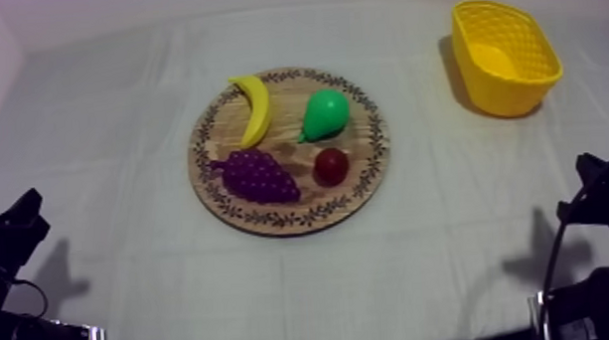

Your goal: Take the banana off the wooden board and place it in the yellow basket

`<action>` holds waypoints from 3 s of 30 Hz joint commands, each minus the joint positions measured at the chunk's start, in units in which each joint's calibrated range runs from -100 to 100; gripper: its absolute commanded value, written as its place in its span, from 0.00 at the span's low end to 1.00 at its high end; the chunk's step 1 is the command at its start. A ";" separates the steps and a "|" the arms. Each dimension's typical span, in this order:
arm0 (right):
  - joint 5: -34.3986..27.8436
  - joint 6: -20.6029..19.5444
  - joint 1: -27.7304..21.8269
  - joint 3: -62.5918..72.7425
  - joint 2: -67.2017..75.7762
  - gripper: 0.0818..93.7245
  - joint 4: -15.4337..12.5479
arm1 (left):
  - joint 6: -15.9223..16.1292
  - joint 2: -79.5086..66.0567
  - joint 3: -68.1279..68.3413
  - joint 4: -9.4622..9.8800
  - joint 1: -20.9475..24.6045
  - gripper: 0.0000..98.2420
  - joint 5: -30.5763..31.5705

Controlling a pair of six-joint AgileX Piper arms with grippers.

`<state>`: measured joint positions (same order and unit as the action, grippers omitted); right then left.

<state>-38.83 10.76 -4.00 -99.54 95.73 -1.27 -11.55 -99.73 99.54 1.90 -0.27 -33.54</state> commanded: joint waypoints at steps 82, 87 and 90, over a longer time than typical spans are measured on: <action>-24.88 -20.76 33.74 106.00 -118.06 0.33 -2.75 | -0.02 -0.01 0.01 0.02 0.02 0.00 -0.01; -25.89 -20.97 33.95 109.63 -122.92 0.58 -2.73 | -0.01 -0.01 0.01 0.02 0.02 0.00 -0.01; -26.45 -20.81 33.88 112.19 -125.60 0.67 -3.10 | -0.01 -0.01 0.01 0.02 0.02 0.00 -0.01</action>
<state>-65.12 -10.19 29.89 11.20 -28.20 -4.10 -11.55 -99.73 99.54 1.90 -0.27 -33.54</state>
